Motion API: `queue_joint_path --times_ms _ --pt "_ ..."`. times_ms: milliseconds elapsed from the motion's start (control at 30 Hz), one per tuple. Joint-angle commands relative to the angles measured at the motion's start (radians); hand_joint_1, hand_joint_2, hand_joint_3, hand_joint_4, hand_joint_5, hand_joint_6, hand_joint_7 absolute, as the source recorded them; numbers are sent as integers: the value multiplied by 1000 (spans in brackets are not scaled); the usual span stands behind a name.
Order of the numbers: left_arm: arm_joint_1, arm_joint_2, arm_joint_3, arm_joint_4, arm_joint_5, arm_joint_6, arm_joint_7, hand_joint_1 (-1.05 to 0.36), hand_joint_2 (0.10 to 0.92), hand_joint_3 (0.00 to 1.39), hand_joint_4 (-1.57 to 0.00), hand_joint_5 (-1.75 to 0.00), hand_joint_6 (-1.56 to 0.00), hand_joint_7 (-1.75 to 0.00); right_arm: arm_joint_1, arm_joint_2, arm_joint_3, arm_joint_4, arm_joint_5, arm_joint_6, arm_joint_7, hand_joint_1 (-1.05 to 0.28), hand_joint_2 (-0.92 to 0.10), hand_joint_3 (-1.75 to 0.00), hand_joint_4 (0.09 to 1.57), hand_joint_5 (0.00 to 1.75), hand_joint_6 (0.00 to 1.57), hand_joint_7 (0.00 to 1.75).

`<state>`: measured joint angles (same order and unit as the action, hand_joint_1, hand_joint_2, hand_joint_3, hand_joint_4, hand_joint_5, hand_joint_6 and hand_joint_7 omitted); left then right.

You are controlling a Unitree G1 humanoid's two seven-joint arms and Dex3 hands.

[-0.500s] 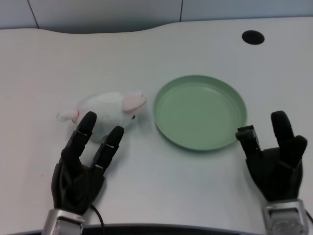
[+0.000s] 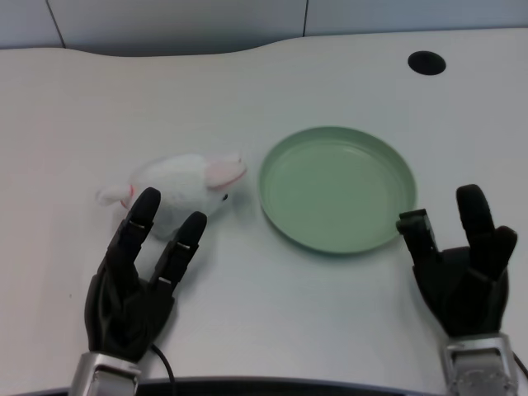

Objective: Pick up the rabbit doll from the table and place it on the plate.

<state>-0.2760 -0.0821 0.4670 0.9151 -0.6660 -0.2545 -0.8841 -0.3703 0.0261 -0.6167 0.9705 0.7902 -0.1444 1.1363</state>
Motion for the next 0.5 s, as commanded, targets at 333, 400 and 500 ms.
queue_joint_path --times_ms 333,400,500 --pt "24 -13 3 4 11 -3 10 -812 921 350 -548 -25 -474 -1 28 25 -9 -3 3 -10 0 -632 -921 -290 706 1148 1052 8" --pt "24 -15 4 5 8 2 8 -810 921 352 -546 -23 -472 -1 33 28 -8 -9 1 -13 -3 -637 -921 -297 709 1144 1055 9" --pt "26 -14 5 7 6 4 2 -808 921 350 -542 -21 -476 -3 38 29 -7 -15 1 -11 -3 -637 -921 -302 710 1141 1058 9"
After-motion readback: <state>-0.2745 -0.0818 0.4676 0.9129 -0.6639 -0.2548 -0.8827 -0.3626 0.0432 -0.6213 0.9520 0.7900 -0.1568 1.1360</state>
